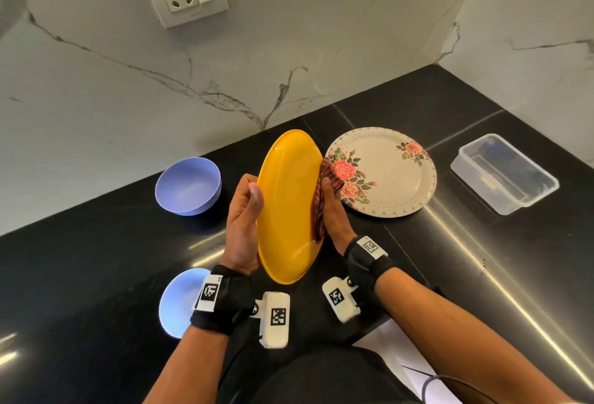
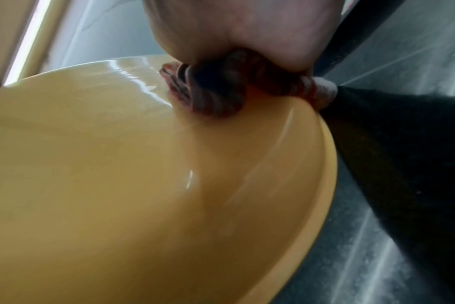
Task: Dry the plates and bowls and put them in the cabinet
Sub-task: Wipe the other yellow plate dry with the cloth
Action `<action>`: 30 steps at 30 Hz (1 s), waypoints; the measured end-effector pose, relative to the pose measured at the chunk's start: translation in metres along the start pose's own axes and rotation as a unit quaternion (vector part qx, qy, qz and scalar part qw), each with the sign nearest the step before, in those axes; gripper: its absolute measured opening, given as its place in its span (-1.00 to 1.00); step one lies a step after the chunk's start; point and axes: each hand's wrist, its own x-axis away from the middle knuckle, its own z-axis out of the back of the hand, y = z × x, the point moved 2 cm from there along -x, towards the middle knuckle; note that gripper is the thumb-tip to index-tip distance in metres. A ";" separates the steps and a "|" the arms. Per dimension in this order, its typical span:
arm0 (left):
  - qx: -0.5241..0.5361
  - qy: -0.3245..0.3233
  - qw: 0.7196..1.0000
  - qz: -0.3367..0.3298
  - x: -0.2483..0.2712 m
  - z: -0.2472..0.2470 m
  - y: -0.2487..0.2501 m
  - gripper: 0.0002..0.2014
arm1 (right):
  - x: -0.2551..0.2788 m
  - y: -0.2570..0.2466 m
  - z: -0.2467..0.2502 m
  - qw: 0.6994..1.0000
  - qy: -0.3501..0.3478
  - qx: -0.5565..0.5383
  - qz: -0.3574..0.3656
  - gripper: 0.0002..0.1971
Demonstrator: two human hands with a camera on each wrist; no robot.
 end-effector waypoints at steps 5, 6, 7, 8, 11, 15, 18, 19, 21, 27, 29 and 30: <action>-0.017 -0.004 1.000 0.003 0.002 -0.005 -0.001 -0.37 | 0.001 0.001 0.007 1.000 0.006 -0.018 -0.014 0.23; -0.021 -0.007 1.000 0.004 0.003 -0.007 -0.001 -0.38 | 0.004 -0.002 0.005 1.000 0.008 -0.019 -0.010 0.22; -0.026 -0.012 1.000 0.007 0.004 -0.010 0.000 -0.42 | 0.008 -0.004 0.003 1.000 0.013 -0.014 -0.003 0.18; -0.029 -0.015 0.999 0.013 0.004 -0.012 0.000 -0.48 | 0.013 -0.007 0.000 1.000 0.017 -0.002 0.011 0.13; -0.023 -0.011 0.999 0.028 0.004 -0.016 0.005 -0.57 | 0.034 -0.015 -0.013 0.997 0.013 0.044 0.069 -0.04; 0.001 -0.026 0.999 0.019 0.000 -0.021 0.009 -0.59 | 0.075 -0.036 -0.037 0.956 -0.028 0.150 0.250 -0.28; 0.023 -0.015 0.999 0.019 0.001 -0.019 0.008 -0.45 | 0.102 -0.053 -0.051 0.883 -0.065 0.229 0.405 -0.40; 0.023 -0.010 0.999 0.023 0.001 -0.018 0.007 -0.40 | 0.104 -0.054 -0.052 0.871 -0.070 0.242 0.421 -0.41; 0.027 0.012 0.999 0.043 0.003 -0.018 0.006 -0.38 | 0.104 -0.051 -0.050 0.865 -0.073 0.258 0.424 -0.44; -0.004 0.012 1.000 0.023 0.003 -0.028 0.009 -0.41 | 0.101 -0.047 -0.045 0.882 -0.048 0.215 0.417 -0.49; -0.002 0.021 1.000 0.015 0.002 -0.024 0.008 -0.40 | 0.097 -0.046 -0.043 0.891 -0.045 0.208 0.400 -0.48; 0.000 0.025 1.000 0.016 0.001 -0.020 0.006 -0.32 | 0.093 -0.043 -0.041 0.904 -0.039 0.202 0.374 -0.46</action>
